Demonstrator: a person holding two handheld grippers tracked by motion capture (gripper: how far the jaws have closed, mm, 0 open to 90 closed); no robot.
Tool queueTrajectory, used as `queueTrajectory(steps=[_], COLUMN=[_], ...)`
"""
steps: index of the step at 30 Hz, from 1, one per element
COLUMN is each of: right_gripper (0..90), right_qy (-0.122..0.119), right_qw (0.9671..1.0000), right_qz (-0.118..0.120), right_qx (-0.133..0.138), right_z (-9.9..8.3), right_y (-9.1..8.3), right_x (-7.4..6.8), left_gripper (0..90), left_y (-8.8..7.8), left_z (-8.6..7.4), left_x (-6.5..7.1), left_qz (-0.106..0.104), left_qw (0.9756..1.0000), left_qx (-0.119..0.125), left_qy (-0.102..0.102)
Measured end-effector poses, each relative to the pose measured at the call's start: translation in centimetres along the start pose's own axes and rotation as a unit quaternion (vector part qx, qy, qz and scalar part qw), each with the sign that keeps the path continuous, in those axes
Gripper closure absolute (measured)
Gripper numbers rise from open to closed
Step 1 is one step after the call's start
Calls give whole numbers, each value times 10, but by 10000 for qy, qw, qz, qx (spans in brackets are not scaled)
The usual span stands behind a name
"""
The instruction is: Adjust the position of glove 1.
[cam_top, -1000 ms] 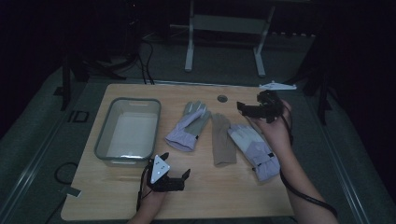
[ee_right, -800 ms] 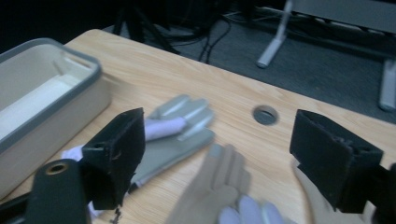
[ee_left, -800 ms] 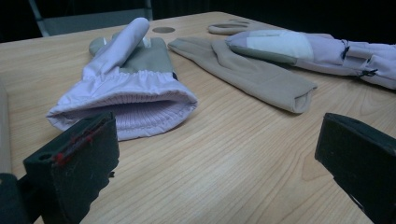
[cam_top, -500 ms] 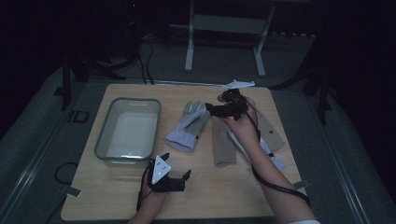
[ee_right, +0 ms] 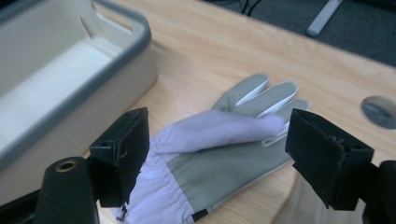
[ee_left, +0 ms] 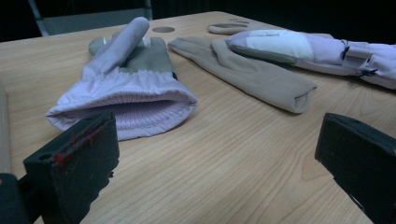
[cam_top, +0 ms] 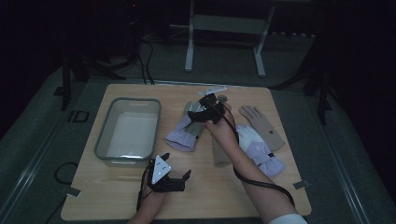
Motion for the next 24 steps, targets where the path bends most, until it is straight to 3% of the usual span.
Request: queueTrajectory(steps=[7,19,22,24], right_gripper=[230,270,282,334], right_qy=[-108,-27,-133,-370], right_qw=[9986,9954,9941,9929], right_qz=[-4,-5,-85,-1], right_qx=[-518,-963,-1077,-1126], right_z=[-22,-52,-62,-69], right_y=[37,76,86,90], right_x=[-11,-25,-26,-27], left_gripper=[0,0,0,0], left_y=[0,0,0,-1], left_z=[0,0,0,0], left_x=[0,0,0,1], left_qz=[-35,-49,-50,-42], left_qw=[10000,10000,10000,10000], left_qx=[18,14,16,14], left_qy=[-33,2,-4,13])
Point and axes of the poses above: each handheld gripper's, and its own axes: y roughly forward along the jaws, z roughly out of its top, x roughly to its right, the point moved 8 cm from there along y, roughly forward along the jaws, and after that the axes turned 7 degrees about -z, right-handed, at the moved point
